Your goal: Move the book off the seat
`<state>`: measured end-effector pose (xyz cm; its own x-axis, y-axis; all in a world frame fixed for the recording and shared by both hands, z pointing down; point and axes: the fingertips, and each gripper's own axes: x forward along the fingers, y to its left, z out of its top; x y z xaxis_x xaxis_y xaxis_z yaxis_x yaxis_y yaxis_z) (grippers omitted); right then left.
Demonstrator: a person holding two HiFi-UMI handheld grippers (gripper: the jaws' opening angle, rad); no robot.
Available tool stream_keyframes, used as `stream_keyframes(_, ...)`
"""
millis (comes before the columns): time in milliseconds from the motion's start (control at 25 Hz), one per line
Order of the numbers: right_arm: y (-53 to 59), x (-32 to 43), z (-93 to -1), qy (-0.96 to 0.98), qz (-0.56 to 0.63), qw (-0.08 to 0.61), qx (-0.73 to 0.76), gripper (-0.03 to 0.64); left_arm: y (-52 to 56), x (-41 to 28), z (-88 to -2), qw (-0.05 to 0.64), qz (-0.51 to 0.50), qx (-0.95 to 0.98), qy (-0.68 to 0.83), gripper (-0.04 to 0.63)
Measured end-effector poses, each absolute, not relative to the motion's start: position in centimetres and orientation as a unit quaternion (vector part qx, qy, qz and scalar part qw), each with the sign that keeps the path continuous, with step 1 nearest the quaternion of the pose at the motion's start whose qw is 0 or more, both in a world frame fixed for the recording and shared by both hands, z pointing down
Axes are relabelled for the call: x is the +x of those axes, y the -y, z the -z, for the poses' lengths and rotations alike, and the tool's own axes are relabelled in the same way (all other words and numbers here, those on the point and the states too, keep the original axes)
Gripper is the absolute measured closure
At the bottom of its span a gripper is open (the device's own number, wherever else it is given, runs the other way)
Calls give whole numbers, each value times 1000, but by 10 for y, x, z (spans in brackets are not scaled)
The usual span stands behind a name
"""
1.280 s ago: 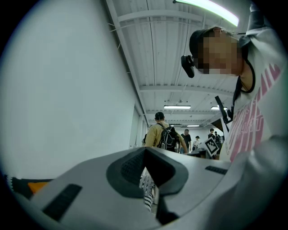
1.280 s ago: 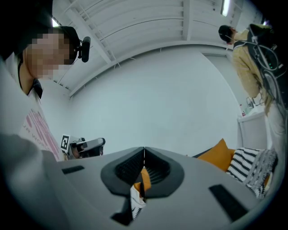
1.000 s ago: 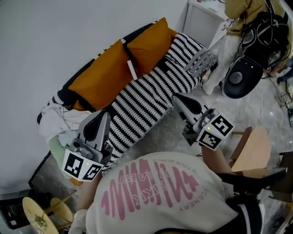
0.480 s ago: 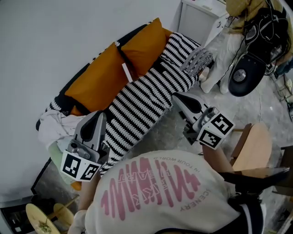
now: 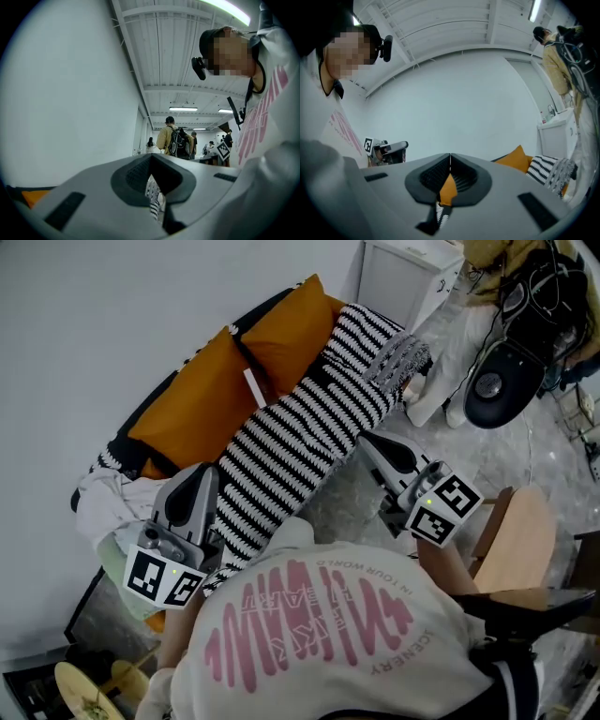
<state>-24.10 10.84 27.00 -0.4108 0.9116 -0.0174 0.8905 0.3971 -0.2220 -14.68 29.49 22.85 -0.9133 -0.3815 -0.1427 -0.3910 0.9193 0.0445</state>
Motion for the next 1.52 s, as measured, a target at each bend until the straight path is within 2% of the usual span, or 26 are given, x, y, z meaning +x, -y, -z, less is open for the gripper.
stream_keyframes(400,-139,-258,-289,826,16,57,-560,607,-312,-180,-234,63,-49,-192,-978,588)
stream_keyframes(800,-169,-303,-293,819,-5,86,-567,607,-335,-227,-233,44,-59,-182,-981,588)
stream_keyframes(1520,-257,-381,-405,796,-51,206,-567,607,-392,-258,-320,-46,-123,-122,-984,588)
